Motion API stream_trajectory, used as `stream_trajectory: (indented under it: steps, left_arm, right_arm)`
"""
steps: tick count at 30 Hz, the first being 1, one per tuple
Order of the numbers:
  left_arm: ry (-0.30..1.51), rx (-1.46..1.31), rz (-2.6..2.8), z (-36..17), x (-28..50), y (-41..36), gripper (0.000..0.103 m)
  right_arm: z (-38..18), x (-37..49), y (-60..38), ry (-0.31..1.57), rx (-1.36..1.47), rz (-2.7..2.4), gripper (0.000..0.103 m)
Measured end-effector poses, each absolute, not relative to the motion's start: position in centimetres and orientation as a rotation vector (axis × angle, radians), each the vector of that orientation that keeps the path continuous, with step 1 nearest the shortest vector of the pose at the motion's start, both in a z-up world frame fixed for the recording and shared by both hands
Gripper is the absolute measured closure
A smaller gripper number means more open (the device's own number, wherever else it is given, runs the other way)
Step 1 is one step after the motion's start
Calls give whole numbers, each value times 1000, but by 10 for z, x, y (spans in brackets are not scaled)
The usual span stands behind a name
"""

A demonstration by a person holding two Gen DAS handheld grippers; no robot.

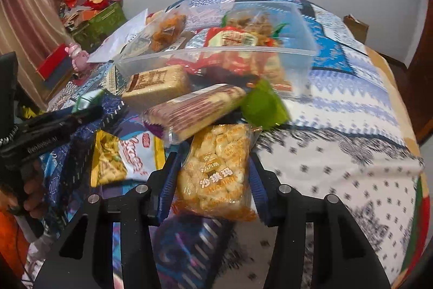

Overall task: Organize snacks
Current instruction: 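Carry the green chip bag with the left gripper while the right carries a biscuit bag into the box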

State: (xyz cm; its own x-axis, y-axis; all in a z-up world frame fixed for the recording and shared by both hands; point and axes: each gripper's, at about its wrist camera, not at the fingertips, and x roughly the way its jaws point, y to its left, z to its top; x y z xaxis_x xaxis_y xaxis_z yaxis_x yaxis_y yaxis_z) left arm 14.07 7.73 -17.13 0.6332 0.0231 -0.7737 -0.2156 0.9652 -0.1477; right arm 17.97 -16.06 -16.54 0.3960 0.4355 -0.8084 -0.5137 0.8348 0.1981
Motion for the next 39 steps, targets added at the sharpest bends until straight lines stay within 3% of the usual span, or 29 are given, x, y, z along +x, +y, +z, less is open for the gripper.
stream_trajectory:
  steps: [19, 39]
  left_arm:
    - [730, -212, 75, -108, 156, 53, 52]
    - [756, -193, 23, -127, 248, 42, 52]
  right_arm:
    - [-106, 188, -187, 818, -15, 562, 57]
    - [-116, 282, -165, 801, 26, 532, 57]
